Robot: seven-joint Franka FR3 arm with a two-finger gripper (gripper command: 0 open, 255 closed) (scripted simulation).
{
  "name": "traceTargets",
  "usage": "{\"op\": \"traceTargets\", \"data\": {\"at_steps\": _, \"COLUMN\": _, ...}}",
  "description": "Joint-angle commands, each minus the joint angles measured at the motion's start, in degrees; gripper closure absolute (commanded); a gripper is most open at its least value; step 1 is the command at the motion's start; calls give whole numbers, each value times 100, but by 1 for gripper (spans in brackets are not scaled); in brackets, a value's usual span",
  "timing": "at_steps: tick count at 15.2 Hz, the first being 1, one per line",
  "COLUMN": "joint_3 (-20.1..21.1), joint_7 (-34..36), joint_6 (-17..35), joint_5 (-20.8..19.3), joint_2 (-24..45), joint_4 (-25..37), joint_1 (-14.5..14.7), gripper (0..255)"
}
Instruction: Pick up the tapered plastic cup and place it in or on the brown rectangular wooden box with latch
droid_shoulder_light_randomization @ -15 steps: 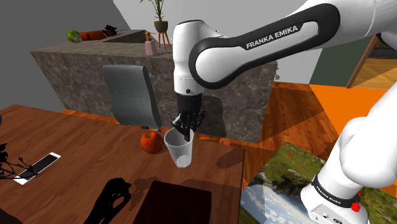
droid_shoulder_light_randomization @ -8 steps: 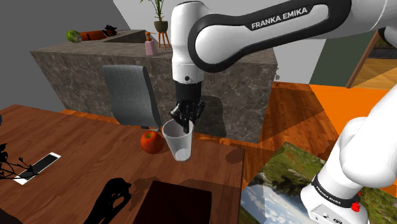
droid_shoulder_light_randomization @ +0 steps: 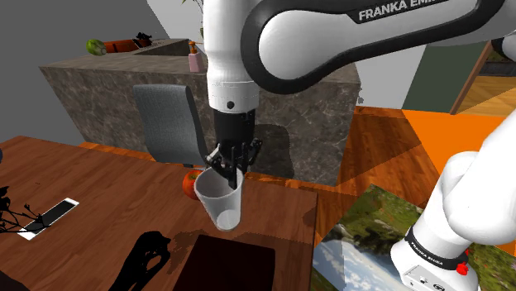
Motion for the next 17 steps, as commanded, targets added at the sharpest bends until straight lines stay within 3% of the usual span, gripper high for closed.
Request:
{"op": "traceTargets", "data": {"at_steps": 1, "joint_3": 148, "joint_7": 274, "joint_6": -24, "joint_5": 1, "joint_2": 1, "joint_4": 73, "joint_1": 105, "gripper": 255}}
{"op": "traceTargets", "data": {"at_steps": 5, "joint_3": 500, "joint_7": 913, "joint_6": -122, "joint_5": -109, "joint_2": 177, "joint_4": 429, "joint_1": 329, "gripper": 255}}
{"op": "traceTargets", "data": {"at_steps": 17, "joint_3": 556, "joint_7": 819, "joint_6": 792, "joint_5": -87, "joint_2": 241, "joint_4": -435, "joint_1": 359, "gripper": 255}}
